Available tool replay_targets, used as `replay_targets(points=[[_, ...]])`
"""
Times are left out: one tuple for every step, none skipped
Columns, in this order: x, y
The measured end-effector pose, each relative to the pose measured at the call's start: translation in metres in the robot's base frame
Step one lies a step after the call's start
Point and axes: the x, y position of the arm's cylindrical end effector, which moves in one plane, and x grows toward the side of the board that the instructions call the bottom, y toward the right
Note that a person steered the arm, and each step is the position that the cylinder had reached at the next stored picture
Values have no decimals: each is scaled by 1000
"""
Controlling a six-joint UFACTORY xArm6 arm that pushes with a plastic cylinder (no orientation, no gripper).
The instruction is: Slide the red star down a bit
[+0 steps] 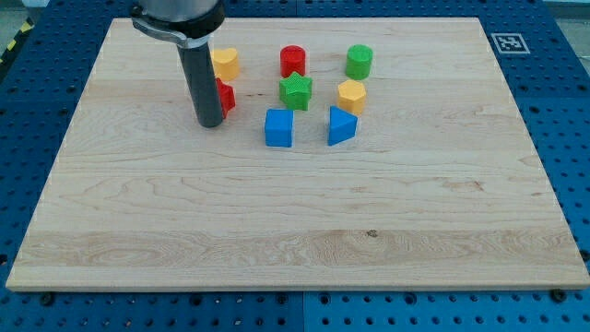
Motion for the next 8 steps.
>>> replay_targets(points=[[0,0],[-9,0],[-13,0],[2,-26],[21,-62],[25,-71],[25,-71],[-12,-71]])
